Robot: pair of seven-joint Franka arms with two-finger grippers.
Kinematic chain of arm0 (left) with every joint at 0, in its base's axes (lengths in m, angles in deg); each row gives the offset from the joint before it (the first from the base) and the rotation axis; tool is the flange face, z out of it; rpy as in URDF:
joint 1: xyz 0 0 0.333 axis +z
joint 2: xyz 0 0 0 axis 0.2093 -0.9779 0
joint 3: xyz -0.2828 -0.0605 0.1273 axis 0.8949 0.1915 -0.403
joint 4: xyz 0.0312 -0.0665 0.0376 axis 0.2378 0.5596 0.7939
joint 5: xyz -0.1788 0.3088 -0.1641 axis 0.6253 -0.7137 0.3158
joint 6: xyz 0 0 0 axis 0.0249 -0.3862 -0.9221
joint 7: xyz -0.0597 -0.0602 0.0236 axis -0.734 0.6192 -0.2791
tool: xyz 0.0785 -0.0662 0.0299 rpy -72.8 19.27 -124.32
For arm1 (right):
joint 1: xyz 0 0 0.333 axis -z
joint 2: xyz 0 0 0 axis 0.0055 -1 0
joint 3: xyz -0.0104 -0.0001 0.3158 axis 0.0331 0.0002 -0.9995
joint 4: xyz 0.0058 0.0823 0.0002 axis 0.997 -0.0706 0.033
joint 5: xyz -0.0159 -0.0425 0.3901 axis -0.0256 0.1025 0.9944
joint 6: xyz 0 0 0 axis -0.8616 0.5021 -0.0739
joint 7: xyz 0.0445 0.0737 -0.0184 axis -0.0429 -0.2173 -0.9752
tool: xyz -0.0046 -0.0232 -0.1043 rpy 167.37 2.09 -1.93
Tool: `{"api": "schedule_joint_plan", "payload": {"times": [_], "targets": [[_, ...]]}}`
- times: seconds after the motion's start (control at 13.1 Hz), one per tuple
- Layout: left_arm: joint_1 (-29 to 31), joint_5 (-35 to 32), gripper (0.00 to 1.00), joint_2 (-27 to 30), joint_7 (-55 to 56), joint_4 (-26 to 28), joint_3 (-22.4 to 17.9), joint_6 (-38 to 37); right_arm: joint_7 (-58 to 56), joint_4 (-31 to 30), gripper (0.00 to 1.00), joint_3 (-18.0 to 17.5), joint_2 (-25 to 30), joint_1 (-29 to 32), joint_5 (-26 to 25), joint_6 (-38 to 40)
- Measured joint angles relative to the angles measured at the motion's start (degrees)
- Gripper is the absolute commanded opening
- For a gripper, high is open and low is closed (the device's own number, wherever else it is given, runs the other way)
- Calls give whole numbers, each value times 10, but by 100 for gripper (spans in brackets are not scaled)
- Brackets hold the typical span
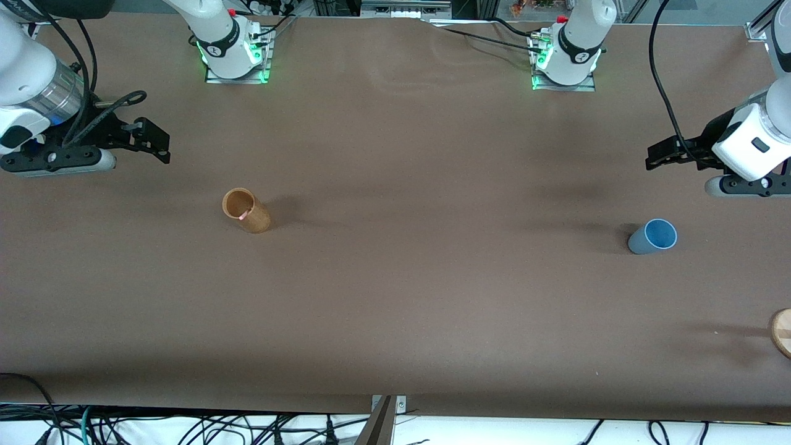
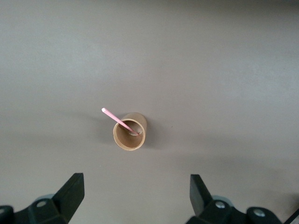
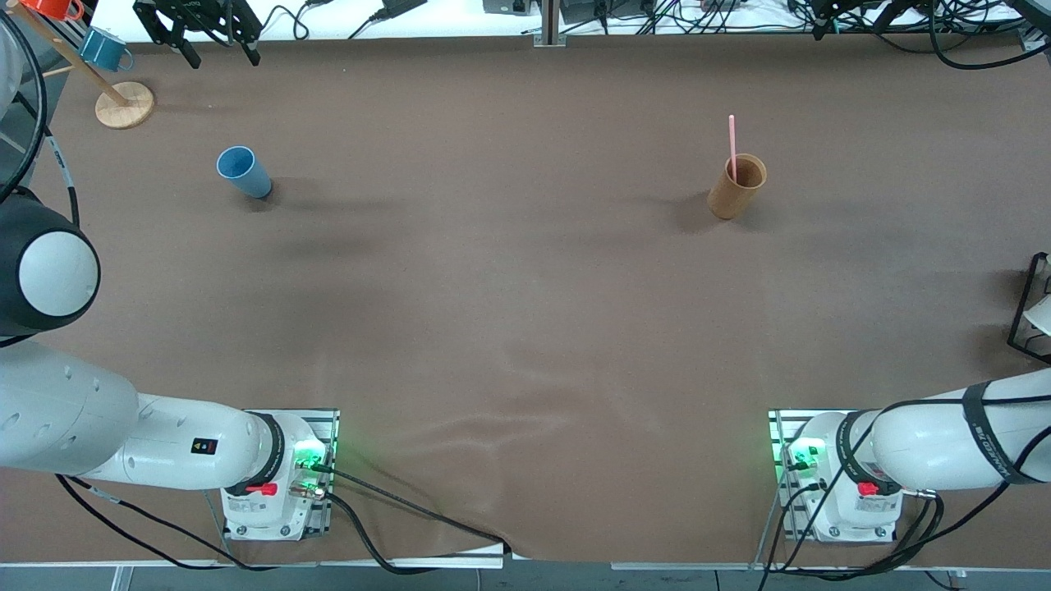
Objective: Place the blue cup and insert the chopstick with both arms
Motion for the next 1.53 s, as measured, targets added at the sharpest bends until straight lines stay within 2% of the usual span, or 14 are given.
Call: {"api": "schedule_joint_plan", "payload": {"times": [1.07, 1.53], "targets": [[0, 0, 100, -1, -1, 0, 0, 1, 37, 3, 100, 2, -3, 0, 0, -26], [1, 0, 100, -1, -1, 0, 0, 1, -66, 3, 100, 5, -18, 1, 4, -15]]}}
